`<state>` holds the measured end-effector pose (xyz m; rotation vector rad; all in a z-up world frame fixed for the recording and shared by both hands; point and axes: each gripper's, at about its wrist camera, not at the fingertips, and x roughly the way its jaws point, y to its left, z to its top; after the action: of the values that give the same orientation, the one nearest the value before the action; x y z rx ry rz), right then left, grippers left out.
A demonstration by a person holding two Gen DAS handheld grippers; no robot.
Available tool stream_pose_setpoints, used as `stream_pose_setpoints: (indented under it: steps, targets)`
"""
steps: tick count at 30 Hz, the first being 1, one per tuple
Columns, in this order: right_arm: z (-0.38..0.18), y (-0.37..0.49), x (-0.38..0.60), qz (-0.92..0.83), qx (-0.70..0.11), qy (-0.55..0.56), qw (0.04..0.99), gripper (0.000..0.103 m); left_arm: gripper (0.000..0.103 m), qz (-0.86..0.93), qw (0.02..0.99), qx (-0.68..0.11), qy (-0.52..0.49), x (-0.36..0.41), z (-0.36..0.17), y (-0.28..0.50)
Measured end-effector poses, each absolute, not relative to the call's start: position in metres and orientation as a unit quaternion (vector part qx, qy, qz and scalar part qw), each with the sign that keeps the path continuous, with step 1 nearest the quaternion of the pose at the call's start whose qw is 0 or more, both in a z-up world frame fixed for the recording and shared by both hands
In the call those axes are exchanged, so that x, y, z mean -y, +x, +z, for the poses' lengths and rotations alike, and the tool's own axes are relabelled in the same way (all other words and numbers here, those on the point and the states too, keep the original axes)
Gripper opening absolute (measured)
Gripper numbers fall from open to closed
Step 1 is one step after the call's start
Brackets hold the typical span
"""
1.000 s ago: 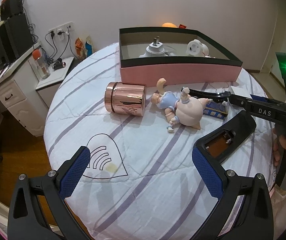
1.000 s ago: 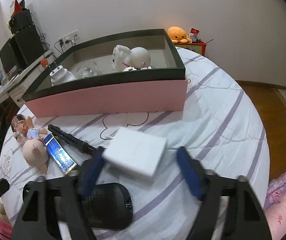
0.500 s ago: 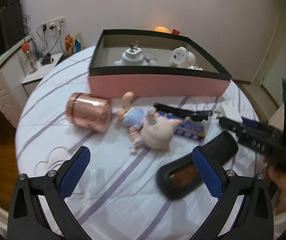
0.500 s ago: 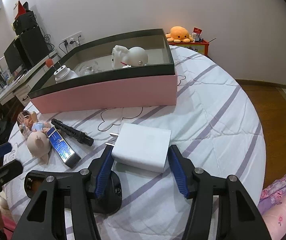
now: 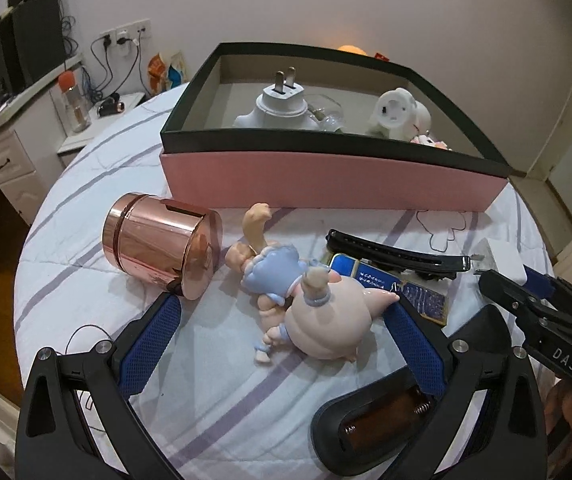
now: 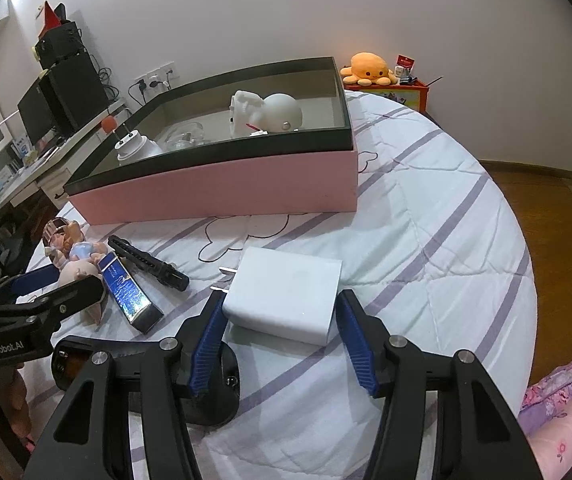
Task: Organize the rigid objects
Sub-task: 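Grasp the white charger with the right tool while the left tool moves toward the doll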
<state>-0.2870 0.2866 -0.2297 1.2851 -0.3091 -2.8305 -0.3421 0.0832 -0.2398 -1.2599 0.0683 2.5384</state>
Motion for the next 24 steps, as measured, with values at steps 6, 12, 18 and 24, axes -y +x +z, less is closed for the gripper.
stream_pose_setpoints:
  steps: [6, 12, 18, 24]
  targets:
    - [-0.23, -0.286, -0.286, -0.906, 0.097, 0.411, 0.01, 0.058, 0.064, 0.873, 0.216, -0.023, -0.436, -0.083, -0.239, -0.336]
    - [-0.23, -0.286, -0.285, -0.906, 0.094, 0.413, 0.008, 0.058, 0.061, 0.876, 0.208, -0.034, -0.433, -0.09, -0.239, -0.334]
    - [-0.23, -0.286, -0.285, -0.905, 0.092, 0.415, 0.008, 0.058, 0.061, 0.876, 0.203, -0.048, -0.435, -0.087, -0.236, -0.329]
    - [-0.23, -0.286, -0.283, -0.904, 0.089, 0.417, 0.0, 0.058, 0.056, 0.876, 0.208, -0.057, -0.433, -0.071, -0.233, -0.316]
